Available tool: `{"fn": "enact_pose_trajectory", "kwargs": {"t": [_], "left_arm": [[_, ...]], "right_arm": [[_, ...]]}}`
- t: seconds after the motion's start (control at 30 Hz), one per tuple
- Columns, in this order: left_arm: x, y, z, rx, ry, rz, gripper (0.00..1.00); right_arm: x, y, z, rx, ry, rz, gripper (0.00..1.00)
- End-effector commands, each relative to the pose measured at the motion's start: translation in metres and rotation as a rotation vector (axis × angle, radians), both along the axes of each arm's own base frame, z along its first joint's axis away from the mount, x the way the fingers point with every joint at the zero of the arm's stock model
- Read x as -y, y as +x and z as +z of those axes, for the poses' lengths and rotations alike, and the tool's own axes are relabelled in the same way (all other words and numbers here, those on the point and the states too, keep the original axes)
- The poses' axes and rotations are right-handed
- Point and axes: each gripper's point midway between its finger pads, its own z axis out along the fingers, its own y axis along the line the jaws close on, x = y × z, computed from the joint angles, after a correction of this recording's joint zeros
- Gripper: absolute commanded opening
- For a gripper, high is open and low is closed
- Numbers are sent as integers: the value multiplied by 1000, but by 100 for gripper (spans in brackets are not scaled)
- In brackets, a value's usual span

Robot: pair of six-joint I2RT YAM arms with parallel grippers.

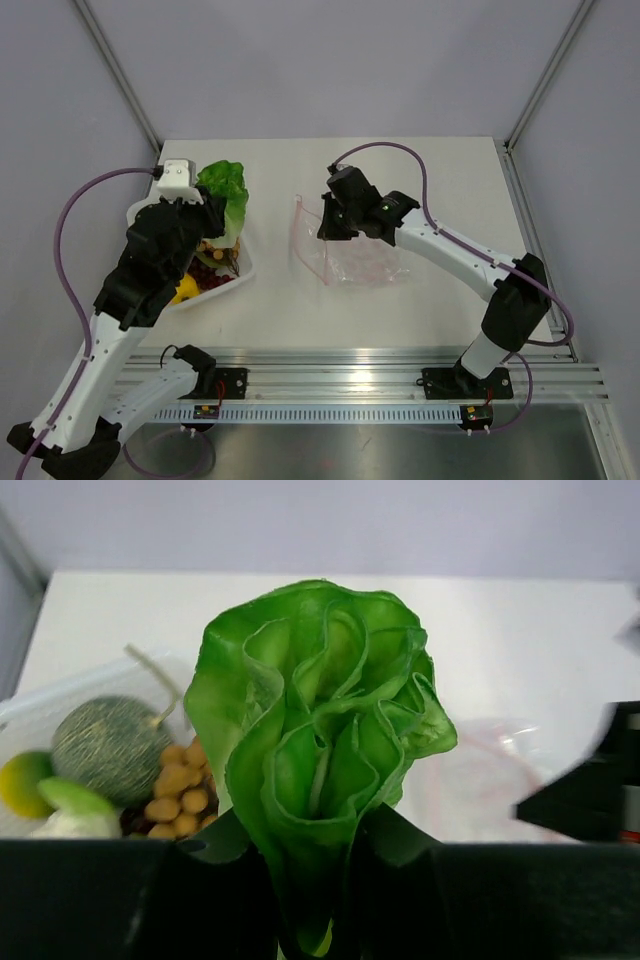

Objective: Place the food in the zip-top bag and seal the zipper
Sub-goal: Pick up the fake vegetable from the bin, then place the fake vegetable in the zipper food storage bag.

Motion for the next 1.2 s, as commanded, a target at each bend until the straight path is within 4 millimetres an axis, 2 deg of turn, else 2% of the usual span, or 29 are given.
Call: {"fn": "enact_pose_trajectory", "kwargs": {"t": [0.0,0.1,0.13,0.2,0.23,0.3,0.4,0.63,0.8,1.0,1.17], "left_arm": [[34,-14,74,227,-170,-207,0],[51,-19,90,271,-296,-283,0],[57,-18,84,264,-326,-298,0],[66,-18,95,314,-431,-335,0],[70,-14,85,302,-454,-335,0],[73,-10,94,347,-548,-335,0],[75,-4,88,383,-623,-331,0],[84,2,84,401,-698,-355,0],[86,4,75,399,-718,-358,0],[86,9,48,352,-696,-334,0],[84,11,35,328,-653,-314,0]], "right_arm": [[-24,11,32,25,128,22,0],[-32,14,41,27,169,26,0],[-34,14,44,26,185,33,0],[-37,14,53,29,218,30,0],[-40,12,56,22,239,39,0],[-43,11,65,28,276,44,0],[-48,6,77,19,334,63,0],[-54,-3,96,0,443,79,0],[-55,-6,116,9,517,88,0],[-49,-9,136,36,576,81,0],[-49,-11,137,27,590,85,0]]}}
